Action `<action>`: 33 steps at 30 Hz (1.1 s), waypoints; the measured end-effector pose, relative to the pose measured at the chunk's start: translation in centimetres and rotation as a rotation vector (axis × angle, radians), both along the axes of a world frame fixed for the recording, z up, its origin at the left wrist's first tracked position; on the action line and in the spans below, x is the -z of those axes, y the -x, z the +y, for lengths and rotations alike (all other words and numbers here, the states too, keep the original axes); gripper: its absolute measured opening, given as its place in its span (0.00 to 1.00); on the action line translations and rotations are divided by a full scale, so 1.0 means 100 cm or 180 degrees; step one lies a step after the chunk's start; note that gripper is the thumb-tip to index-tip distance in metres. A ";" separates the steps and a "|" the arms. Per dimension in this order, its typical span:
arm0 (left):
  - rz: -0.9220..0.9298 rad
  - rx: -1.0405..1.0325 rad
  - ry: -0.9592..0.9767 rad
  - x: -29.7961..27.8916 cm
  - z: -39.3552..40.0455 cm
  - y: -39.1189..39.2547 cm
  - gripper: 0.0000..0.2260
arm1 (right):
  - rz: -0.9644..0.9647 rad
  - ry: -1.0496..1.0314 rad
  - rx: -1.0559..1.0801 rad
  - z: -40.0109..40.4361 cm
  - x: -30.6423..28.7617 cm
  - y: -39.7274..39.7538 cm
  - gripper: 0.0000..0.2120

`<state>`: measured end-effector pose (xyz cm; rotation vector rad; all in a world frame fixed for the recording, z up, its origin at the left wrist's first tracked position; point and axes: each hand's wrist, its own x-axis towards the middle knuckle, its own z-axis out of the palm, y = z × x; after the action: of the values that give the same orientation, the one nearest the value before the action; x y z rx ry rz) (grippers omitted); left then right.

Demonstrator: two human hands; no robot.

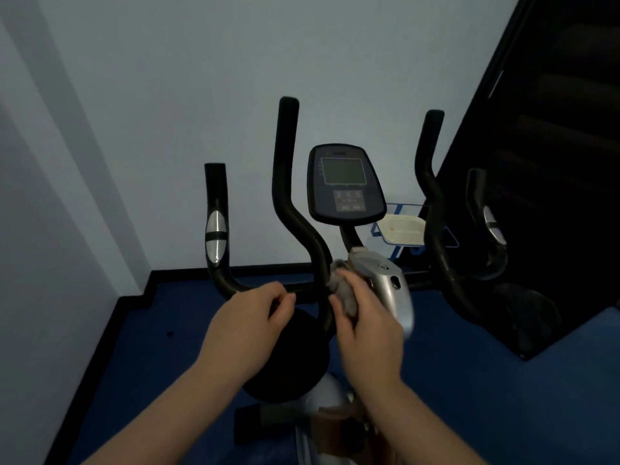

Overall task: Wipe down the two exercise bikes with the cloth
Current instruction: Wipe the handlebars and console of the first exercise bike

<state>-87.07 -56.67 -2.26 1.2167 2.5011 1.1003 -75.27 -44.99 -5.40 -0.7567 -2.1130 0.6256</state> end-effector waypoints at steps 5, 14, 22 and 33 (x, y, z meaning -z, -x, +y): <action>0.0106 -0.0018 0.0085 -0.002 0.002 0.001 0.12 | -0.0131 0.0179 0.0038 0.023 -0.022 0.039 0.12; -0.0784 -0.0210 -0.0451 0.002 -0.004 -0.001 0.10 | 0.0487 0.0616 -0.0624 0.032 -0.037 0.003 0.16; -0.1515 -0.0179 -0.1286 0.020 -0.024 -0.008 0.10 | -0.1364 -0.1143 -0.2158 0.049 -0.045 0.043 0.19; -0.1562 0.0036 -0.1637 0.044 -0.038 -0.020 0.13 | -0.1621 -0.1576 -0.2752 0.044 -0.049 0.073 0.22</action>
<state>-85.12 -60.42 -6.70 0.8965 1.9004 1.8484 -82.54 -40.62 -0.45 0.3600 -2.8986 0.3049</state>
